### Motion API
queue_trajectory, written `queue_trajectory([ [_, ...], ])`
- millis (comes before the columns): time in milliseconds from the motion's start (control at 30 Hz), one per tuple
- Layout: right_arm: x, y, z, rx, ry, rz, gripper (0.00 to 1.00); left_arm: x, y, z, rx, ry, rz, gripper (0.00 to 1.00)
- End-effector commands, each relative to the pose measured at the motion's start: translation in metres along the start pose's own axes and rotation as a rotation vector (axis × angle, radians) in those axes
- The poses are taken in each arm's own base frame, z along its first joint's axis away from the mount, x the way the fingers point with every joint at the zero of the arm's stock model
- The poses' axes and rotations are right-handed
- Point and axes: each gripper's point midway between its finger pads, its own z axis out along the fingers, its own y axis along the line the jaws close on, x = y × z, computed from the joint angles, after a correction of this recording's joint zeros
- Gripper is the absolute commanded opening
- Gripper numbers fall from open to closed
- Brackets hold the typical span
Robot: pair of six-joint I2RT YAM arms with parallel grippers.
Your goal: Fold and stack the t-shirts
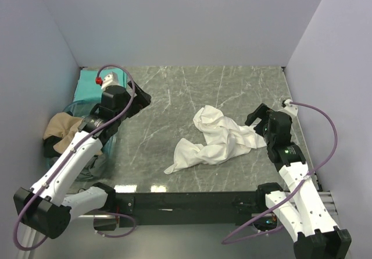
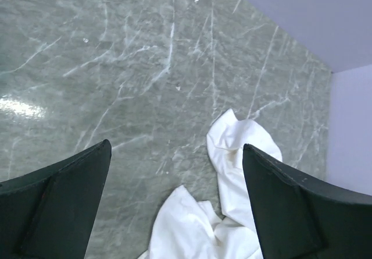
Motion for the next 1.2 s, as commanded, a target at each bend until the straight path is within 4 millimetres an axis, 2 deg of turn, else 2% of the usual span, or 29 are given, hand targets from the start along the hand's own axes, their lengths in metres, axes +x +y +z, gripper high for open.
queue_trajectory([
  [0,-0.010,0.005,-0.003,-0.026,-0.033,-0.011,0.98,-0.010,-0.002,-0.003,0.013,-0.039,0.085,0.99],
  [133,-0.013,0.006,-0.005,-0.028,-0.039,-0.004,0.98,-0.008,0.002,-0.009,0.036,-0.056,0.084,0.99],
  [167,-0.014,0.007,-0.006,-0.028,-0.042,0.000,0.98,0.001,0.005,-0.008,0.050,-0.034,0.094,0.99],
  [233,-0.010,0.005,-0.007,-0.029,-0.026,-0.003,0.98,0.012,-0.009,-0.012,0.159,0.005,0.091,0.99],
  [267,-0.008,0.006,-0.007,-0.032,-0.022,-0.005,0.98,0.029,-0.004,-0.010,0.174,0.052,0.093,0.99],
  [300,-0.004,0.003,-0.005,-0.027,-0.013,-0.004,0.98,0.041,-0.013,-0.012,0.249,0.101,0.091,1.00],
  [333,0.000,0.004,-0.005,-0.031,0.004,-0.007,0.98,0.056,-0.014,-0.012,0.279,0.155,0.092,0.99],
  [400,0.004,0.001,-0.003,-0.021,0.019,-0.022,0.98,0.092,-0.008,-0.011,0.319,0.270,0.119,0.99],
  [433,0.004,-0.001,-0.002,-0.009,0.021,-0.022,0.98,0.117,-0.009,-0.012,0.338,0.351,0.144,0.99],
  [500,0.007,-0.003,0.001,0.012,0.039,-0.021,0.98,0.147,0.000,-0.011,0.312,0.422,0.179,0.99],
  [533,0.012,-0.006,0.004,0.029,0.059,-0.022,0.98,0.174,-0.001,-0.015,0.311,0.491,0.223,0.99],
  [600,0.017,-0.008,0.007,0.044,0.080,-0.012,0.98,0.204,0.001,-0.021,0.316,0.567,0.270,0.99],
  [633,0.021,-0.010,0.009,0.056,0.098,-0.012,0.98,0.228,0.003,-0.026,0.311,0.627,0.300,0.99],
  [700,0.026,-0.013,0.013,0.077,0.113,0.000,0.98,0.250,0.001,-0.030,0.328,0.674,0.326,0.99],
  [733,0.031,-0.017,0.015,0.099,0.132,0.000,0.98,0.267,0.004,-0.033,0.324,0.717,0.356,0.99],
  [867,0.037,-0.021,0.018,0.131,0.168,-0.006,0.98,0.292,-0.001,-0.033,0.324,0.749,0.463,0.99],
  [900,0.040,-0.023,0.018,0.143,0.177,-0.010,0.98,0.304,0.004,-0.033,0.308,0.774,0.501,0.99],
  [1000,0.044,-0.029,0.019,0.169,0.186,-0.009,0.98,0.315,0.026,-0.021,0.192,0.782,0.549,0.98],
  [1067,0.049,-0.034,0.018,0.185,0.194,-0.010,0.98,0.318,0.034,-0.016,0.141,0.789,0.557,0.91],
  [1100,0.050,-0.035,0.018,0.189,0.197,-0.010,0.98,0.317,0.045,-0.010,0.083,0.770,0.573,0.80],
  [1167,0.057,-0.039,0.015,0.202,0.212,0.009,0.97,0.318,0.048,-0.008,0.061,0.767,0.571,0.61],
])
